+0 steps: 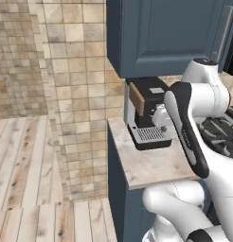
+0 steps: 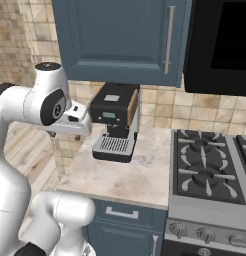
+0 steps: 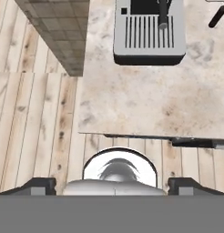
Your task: Navigate to the electric kettle.
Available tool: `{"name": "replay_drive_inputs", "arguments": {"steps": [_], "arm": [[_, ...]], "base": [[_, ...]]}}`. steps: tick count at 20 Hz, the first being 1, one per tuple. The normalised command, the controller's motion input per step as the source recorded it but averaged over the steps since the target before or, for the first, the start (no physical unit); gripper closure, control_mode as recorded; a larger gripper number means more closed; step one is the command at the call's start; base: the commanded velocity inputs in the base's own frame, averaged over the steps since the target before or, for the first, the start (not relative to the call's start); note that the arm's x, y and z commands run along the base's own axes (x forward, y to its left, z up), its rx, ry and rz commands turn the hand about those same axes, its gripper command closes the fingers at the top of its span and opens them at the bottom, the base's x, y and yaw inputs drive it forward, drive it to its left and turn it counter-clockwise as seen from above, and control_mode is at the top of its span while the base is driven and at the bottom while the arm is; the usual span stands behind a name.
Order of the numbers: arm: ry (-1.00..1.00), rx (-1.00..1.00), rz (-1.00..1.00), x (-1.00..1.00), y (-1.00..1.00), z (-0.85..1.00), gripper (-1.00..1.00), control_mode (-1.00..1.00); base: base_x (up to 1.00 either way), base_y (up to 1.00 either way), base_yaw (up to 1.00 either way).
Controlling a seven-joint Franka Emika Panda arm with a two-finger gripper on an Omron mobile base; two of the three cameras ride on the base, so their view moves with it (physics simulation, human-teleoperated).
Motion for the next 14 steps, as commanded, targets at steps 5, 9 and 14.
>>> {"name": "replay_drive_inputs", "arguments": {"steps": [5,9,14], "arm": [[0.00,0.00,-0.03,-0.84,-0.33,-0.06,-1.00,-1.00],[0.00,0.00,-0.01,-0.64,-0.59,-0.14,-1.00,-1.00],[0.00,0.00,0.00,0.00,0.00,0.00,-1.00,1.00]], "base": [[0.00,0.00,0.00],[0.00,0.00,0.00],[-0.64,-1.00,-0.07]]}}
